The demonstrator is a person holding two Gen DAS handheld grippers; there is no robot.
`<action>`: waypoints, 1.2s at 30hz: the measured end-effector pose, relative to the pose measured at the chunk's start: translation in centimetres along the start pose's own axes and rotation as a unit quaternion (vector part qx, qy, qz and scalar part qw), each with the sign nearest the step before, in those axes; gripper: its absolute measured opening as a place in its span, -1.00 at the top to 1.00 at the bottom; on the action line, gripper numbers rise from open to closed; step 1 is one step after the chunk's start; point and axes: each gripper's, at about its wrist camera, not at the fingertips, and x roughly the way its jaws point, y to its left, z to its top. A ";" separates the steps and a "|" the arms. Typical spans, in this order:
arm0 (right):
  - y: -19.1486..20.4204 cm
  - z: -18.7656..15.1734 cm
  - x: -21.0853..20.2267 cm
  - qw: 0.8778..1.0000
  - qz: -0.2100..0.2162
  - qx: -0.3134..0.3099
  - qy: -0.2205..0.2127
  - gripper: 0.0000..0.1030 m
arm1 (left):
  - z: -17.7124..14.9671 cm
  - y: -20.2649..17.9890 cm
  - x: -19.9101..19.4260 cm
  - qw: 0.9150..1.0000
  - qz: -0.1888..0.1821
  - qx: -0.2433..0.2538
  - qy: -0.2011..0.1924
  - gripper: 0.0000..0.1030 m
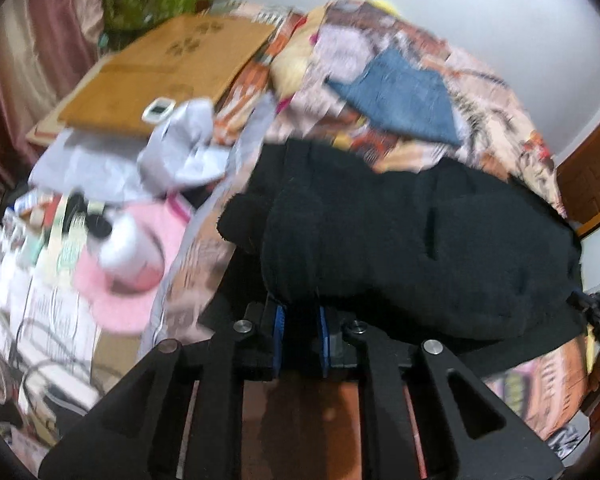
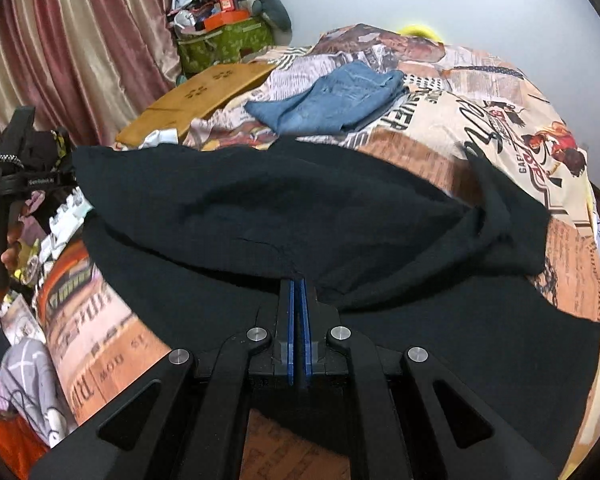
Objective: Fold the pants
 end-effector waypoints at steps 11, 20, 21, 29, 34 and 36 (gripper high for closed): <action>0.4 0.0 -1.2 0.999 -0.015 0.005 0.029 0.35 | -0.2 1.1 -2.8 0.998 0.055 -0.008 -0.004 0.27; -1.4 1.2 -5.4 0.998 -0.040 0.033 -0.031 -0.28 | 3.3 -0.1 -7.1 0.995 0.056 -0.023 -0.079 -0.57; -1.7 1.5 -5.7 0.998 -0.045 0.037 -0.038 -0.37 | 3.8 -0.6 -7.4 0.995 0.055 -0.017 -0.086 -0.59; -5.8 3.8 -4.9 0.992 -0.086 0.070 -0.051 -0.43 | 7.4 -5.6 -6.7 0.993 0.040 0.026 -0.105 -0.93; -9.0 5.4 -2.9 0.990 -0.105 0.089 -0.034 -0.43 | 9.6 -8.2 -4.1 0.995 0.019 0.042 -0.087 -0.93; -9.9 6.0 -2.2 0.990 -0.105 0.094 -0.027 -0.43 | 10.3 -9.1 -3.0 0.996 0.016 0.046 -0.080 -0.93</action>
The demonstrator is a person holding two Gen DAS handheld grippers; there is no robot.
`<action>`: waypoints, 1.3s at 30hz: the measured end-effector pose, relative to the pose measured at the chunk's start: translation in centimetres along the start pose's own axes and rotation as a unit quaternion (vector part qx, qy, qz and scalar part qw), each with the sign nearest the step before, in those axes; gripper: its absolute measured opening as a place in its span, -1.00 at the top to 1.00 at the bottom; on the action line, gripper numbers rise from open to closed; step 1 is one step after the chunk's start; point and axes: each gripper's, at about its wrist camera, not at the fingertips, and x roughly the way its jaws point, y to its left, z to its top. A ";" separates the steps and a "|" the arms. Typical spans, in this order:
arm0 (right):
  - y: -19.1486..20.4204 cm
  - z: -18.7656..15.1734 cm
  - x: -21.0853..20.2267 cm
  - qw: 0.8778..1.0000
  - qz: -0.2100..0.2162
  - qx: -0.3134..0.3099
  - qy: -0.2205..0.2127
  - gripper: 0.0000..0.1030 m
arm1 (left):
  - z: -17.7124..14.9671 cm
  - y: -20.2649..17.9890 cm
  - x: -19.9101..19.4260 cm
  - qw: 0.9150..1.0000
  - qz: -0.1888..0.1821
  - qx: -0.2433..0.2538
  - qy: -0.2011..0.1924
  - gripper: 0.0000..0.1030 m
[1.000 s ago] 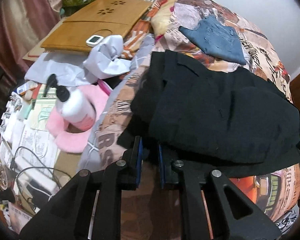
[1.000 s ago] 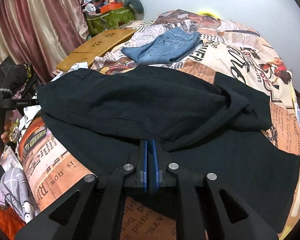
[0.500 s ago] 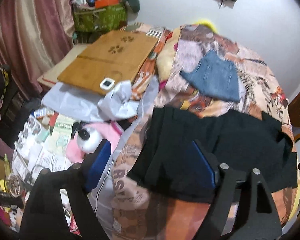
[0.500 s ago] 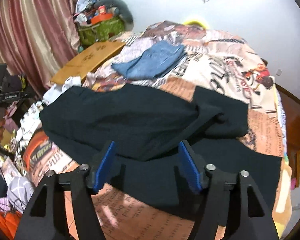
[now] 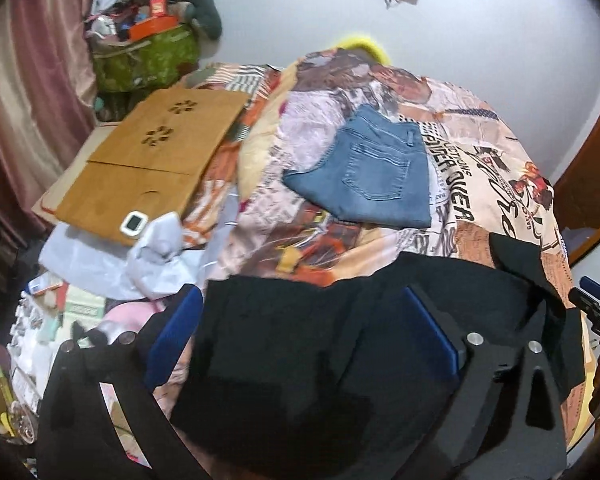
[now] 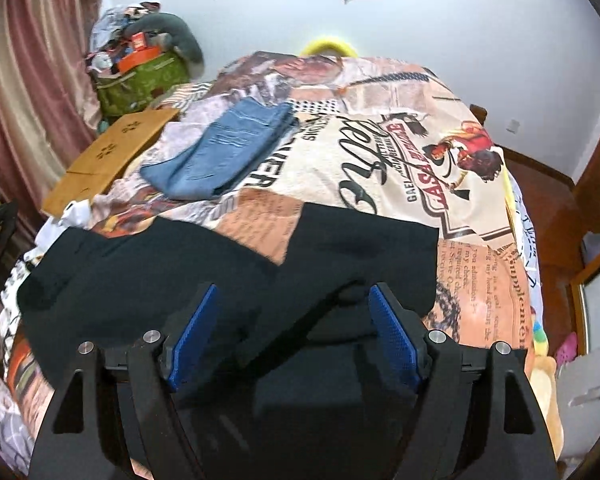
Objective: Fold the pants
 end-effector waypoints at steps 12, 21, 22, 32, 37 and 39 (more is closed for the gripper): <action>0.3 0.2 5.5 0.999 0.006 -0.025 0.047 -0.22 | -0.7 -5.7 7.1 0.995 -0.026 0.054 0.075 -0.93; 0.0 -0.5 7.6 0.996 -0.009 -0.043 0.082 0.58 | -2.6 -8.2 7.2 0.991 -0.033 0.097 0.087 -0.93; -0.1 -0.7 7.5 0.996 -0.008 -0.040 0.081 0.60 | -2.6 -8.4 7.0 0.991 -0.034 0.099 0.086 -0.93; -3.6 -2.8 -1.0 0.997 -0.019 0.065 -0.035 0.76 | -2.6 -10.1 4.6 0.990 -0.040 0.115 0.065 -0.93; -6.9 -7.7 -4.8 0.979 -0.010 0.196 -0.062 0.78 | -3.1 -11.4 4.1 0.989 -0.048 0.129 0.062 -0.93; -8.8 -10.5 -5.2 0.965 0.010 0.260 -0.046 0.77 | -3.6 -12.1 4.3 0.987 -0.048 0.139 0.068 -0.93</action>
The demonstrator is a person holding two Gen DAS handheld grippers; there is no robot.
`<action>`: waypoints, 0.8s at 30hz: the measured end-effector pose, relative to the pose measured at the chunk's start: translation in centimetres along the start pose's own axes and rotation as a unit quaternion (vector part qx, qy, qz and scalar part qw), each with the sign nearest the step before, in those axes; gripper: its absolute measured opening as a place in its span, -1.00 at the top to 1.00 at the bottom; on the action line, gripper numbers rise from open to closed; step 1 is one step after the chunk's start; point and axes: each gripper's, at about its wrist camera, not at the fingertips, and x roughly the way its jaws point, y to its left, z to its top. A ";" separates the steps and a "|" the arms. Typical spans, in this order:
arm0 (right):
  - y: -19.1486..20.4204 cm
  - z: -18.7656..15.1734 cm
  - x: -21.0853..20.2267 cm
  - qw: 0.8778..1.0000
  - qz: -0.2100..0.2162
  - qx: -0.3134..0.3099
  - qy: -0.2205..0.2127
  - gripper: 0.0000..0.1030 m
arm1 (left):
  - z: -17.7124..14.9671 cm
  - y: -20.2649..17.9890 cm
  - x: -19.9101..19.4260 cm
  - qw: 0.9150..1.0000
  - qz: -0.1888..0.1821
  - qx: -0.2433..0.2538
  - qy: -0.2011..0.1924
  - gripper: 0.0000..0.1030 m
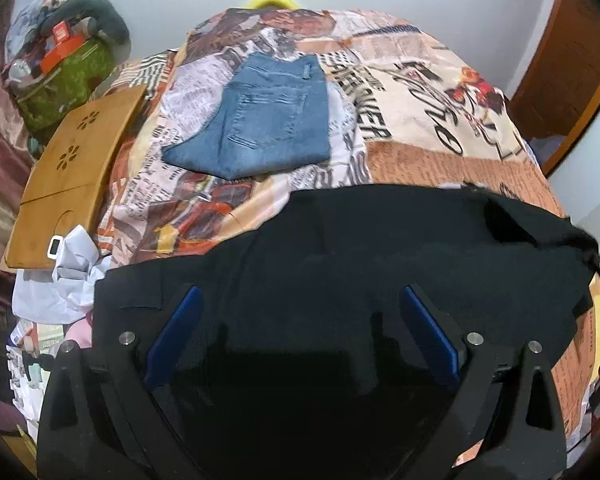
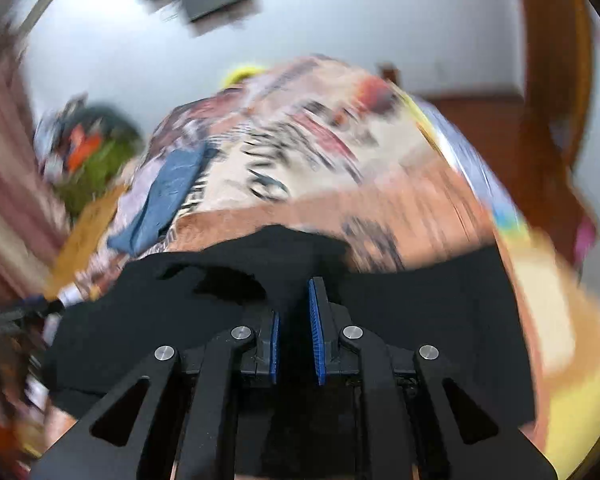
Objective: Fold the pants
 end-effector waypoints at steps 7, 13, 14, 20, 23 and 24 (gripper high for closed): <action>0.0 -2.9 -0.4 0.996 -0.038 -0.056 0.061 0.75 | -1.0 -2.0 1.7 0.999 -0.008 0.020 0.024 -0.93; 2.9 -0.9 -2.6 0.991 -0.031 -0.133 0.012 0.06 | -1.9 -2.7 3.8 0.999 -0.017 0.015 0.047 -0.94; 3.7 -0.7 -2.6 0.988 -0.026 -0.150 0.007 0.06 | -2.0 -2.7 3.9 0.999 -0.021 0.011 0.046 -0.94; 7.2 -1.3 2.1 0.968 -0.028 -0.242 0.064 0.05 | -2.5 -1.5 4.4 0.997 -0.054 -0.025 0.056 -0.98; 7.7 -2.6 5.0 0.952 -0.055 -0.283 0.103 0.05 | -2.7 -1.1 4.6 0.995 -0.067 -0.040 0.058 -0.99; 7.8 -2.9 5.4 0.950 -0.059 -0.289 0.101 0.04 | -2.7 -1.1 4.6 0.995 -0.069 -0.043 0.058 -0.99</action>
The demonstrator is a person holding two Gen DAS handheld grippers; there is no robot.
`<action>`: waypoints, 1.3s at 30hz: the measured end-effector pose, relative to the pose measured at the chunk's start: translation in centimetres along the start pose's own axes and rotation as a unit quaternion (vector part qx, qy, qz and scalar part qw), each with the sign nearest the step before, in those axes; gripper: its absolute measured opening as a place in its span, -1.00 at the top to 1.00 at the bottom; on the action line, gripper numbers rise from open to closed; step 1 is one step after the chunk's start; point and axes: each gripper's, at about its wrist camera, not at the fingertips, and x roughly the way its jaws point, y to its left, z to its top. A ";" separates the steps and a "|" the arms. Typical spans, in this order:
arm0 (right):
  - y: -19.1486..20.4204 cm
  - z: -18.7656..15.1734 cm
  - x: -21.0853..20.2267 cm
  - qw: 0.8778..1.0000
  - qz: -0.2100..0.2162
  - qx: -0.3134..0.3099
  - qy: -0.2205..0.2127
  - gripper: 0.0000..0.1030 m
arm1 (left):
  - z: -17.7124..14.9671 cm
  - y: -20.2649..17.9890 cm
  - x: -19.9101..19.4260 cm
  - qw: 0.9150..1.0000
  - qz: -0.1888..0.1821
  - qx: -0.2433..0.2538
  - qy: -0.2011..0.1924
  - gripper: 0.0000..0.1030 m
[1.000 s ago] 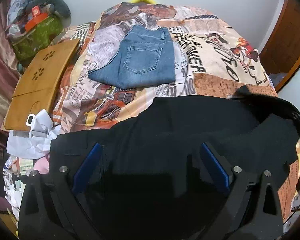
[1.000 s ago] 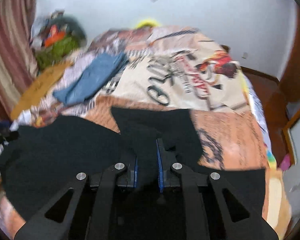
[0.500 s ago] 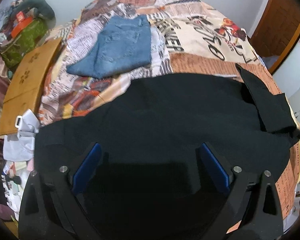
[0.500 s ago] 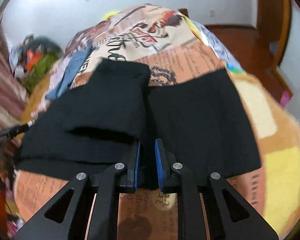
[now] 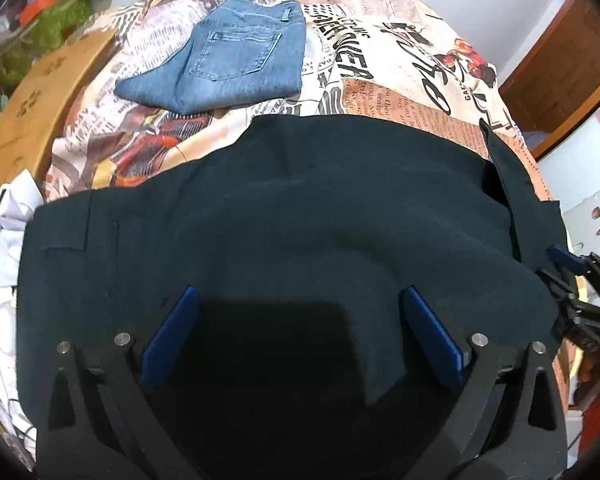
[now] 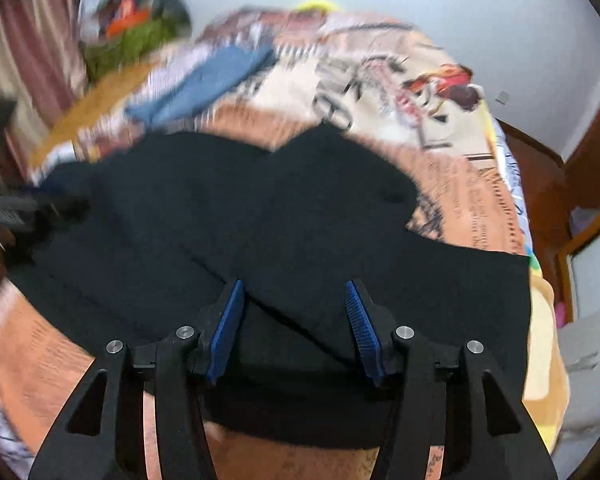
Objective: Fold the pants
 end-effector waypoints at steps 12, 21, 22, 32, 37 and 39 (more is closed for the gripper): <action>0.8 0.5 -0.6 0.999 0.038 -0.004 -0.005 -0.02 | 0.0 -0.3 0.0 1.000 0.010 0.006 -0.006 -0.99; 0.8 1.7 1.6 0.998 0.051 0.025 -0.008 0.32 | -0.1 -1.5 -0.6 0.998 0.053 0.039 -0.021 -0.99; 0.7 1.8 1.7 0.999 0.042 0.025 -0.008 0.49 | -0.1 -1.7 -0.7 0.997 0.058 0.044 -0.023 -0.99; -4.4 0.3 -3.3 0.988 0.022 0.123 -0.090 0.89 | 0.4 -3.7 -2.7 0.992 0.080 0.081 -0.046 -0.99; -8.6 -1.5 -6.6 0.972 0.002 0.196 -0.127 0.89 | 0.9 -5.0 -4.3 0.993 0.058 0.081 -0.068 -0.99; -10.3 -2.7 -7.3 0.965 -0.010 0.226 -0.130 0.89 | 1.1 -5.3 -4.6 0.993 0.051 0.079 -0.074 -0.99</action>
